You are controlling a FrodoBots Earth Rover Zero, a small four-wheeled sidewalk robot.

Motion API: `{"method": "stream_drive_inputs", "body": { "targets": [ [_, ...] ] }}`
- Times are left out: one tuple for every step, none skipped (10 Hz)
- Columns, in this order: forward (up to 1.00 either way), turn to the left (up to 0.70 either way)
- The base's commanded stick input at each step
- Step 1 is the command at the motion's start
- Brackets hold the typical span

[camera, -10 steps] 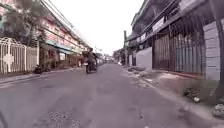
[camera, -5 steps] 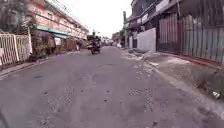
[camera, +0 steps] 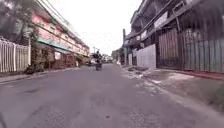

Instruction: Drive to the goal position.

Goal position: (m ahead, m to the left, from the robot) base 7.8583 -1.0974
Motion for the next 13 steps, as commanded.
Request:
{"method": "stream_drive_inputs", "body": {
  "targets": [
    [0.85, 0.00],
    [0.85, 0.00],
    [0.85, 0.00],
    [0.85, 0.00],
    [0.85, 0.00],
    [0.85, 0.00],
    [0.85, 0.00],
    [0.85, 0.00],
    [0.85, 0.00],
    [0.85, 0.00],
    [0.85, 0.00],
    [0.85, 0.00],
    [0.85, 0.00]
  ]
}}
